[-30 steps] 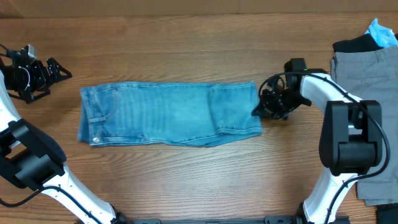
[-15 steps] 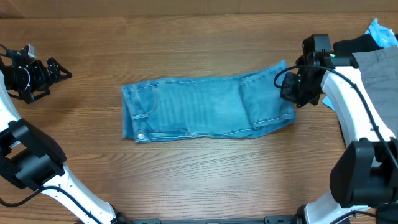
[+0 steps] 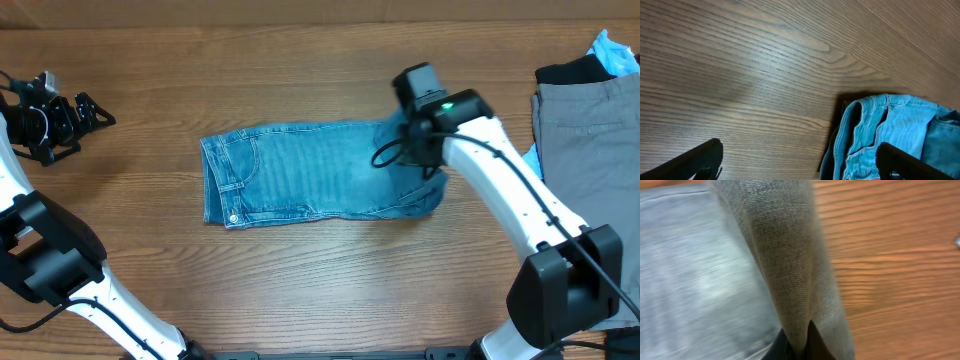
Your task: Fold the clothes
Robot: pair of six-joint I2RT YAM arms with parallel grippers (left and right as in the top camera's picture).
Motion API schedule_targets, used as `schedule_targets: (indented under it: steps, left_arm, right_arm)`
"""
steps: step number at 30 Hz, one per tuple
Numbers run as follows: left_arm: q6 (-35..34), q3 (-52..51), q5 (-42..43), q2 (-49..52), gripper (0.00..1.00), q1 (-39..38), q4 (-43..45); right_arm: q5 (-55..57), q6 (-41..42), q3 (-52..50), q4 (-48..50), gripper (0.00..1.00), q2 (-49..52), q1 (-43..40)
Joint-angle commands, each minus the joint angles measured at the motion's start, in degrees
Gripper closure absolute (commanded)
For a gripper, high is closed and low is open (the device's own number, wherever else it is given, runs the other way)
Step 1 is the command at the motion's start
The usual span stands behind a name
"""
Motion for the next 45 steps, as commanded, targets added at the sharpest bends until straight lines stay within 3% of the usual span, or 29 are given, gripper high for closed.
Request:
schedule_targets:
  steps: [1,11,14,19,24,29,34,38,42,45]
  left_arm:
    - [-0.3,1.1,0.1,0.7,0.0,-0.5,0.2]
    - [-0.3,1.1,0.1,0.7,0.0,-0.5,0.2]
    - [-0.3,1.1,0.1,0.7,0.0,-0.5,0.2]
    - [-0.3,1.1,0.0,0.7,0.0,-0.5,0.2]
    - [-0.3,1.1,-1.2,0.7,0.0,-0.5,0.0]
    - [-0.3,1.1,-2.3,0.7,0.0,-0.5,0.0]
    - [-0.3,1.1,-2.3,0.7,0.0,-0.5,0.0]
    - [-0.3,1.1,-2.3,0.7,0.0,-0.7,0.0]
    - [-0.3,1.1,-2.3,0.7,0.0,-1.1,0.0]
    - [-0.3,1.1,-2.4,0.7,0.0,-1.1,0.0]
  right_arm:
    - [-5.4,1.9,1.6,2.6,0.88,0.0,2.8]
    - [-20.5,4.8,0.0,13.4,0.86,5.5,7.2]
    - [-21.7,5.0,0.0,15.4,0.69,6.5,8.3]
    - [-21.8,5.0,1.0,16.4,0.67,6.7,8.3]
    - [-21.1,4.3,9.4,11.6,0.66,5.1,3.1]
    - [-21.3,-0.2,13.2,10.3,0.58,5.0,-3.4]
    - [-29.1,-6.4,11.8,9.8,0.76,7.7,-9.0]
    - [-48.0,-12.5,11.3,9.6,0.89,13.5,-12.6]
    - [-69.0,-22.3,11.3,10.7,0.89,20.7,-13.9]
    - [-76.8,-22.9,11.3,12.4,0.88,26.0,-13.7]
